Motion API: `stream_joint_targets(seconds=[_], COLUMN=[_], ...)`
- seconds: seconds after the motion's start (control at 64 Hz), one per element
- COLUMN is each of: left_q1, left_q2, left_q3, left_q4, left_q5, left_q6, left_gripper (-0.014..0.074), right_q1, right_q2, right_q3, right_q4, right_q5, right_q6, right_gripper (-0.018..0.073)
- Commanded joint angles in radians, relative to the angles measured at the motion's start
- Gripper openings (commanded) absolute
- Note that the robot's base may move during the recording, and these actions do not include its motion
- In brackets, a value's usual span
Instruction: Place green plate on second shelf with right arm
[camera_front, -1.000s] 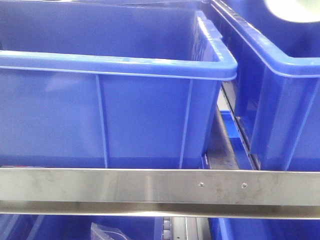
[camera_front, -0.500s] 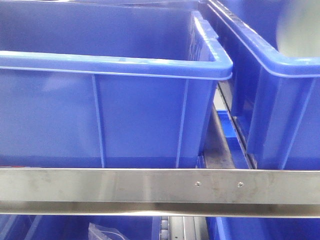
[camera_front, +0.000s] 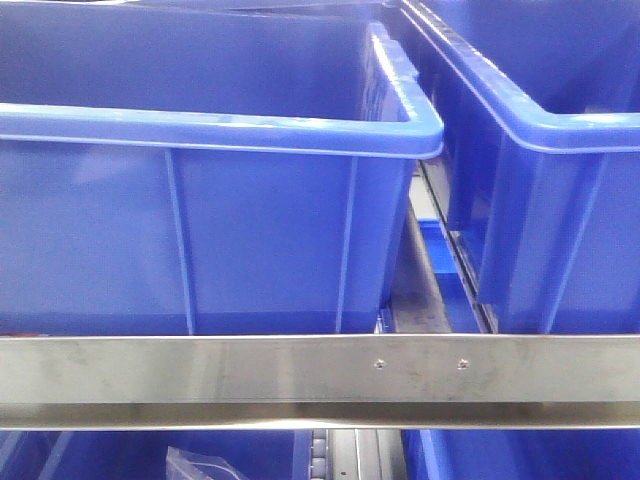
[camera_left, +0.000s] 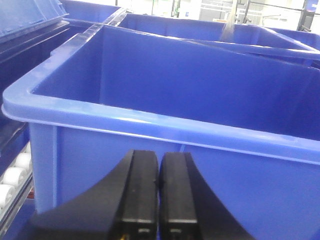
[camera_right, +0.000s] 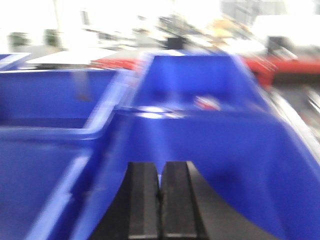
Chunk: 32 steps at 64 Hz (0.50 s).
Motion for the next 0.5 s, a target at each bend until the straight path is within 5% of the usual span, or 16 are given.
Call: stream_joint_targets(seconds=[0.0,0.484], left_q1=[-0.003,-0.003], left_q2=[-0.016,-0.016], left_q3=[0.041,0.041], left_q4=[-0.008,-0.008], left_q5=[-0.09,-0.09], left_q6=[-0.003,-0.003], left_gripper=[0.013,0.013], right_q1=[-0.005,-0.003], right_q2=[-0.039,-0.054], right_q3=[-0.014,-0.006], right_q4=[-0.062,-0.155], right_q5=[-0.055,-0.054], right_q6=[-0.018,-0.038], right_gripper=[0.0056,0.0056])
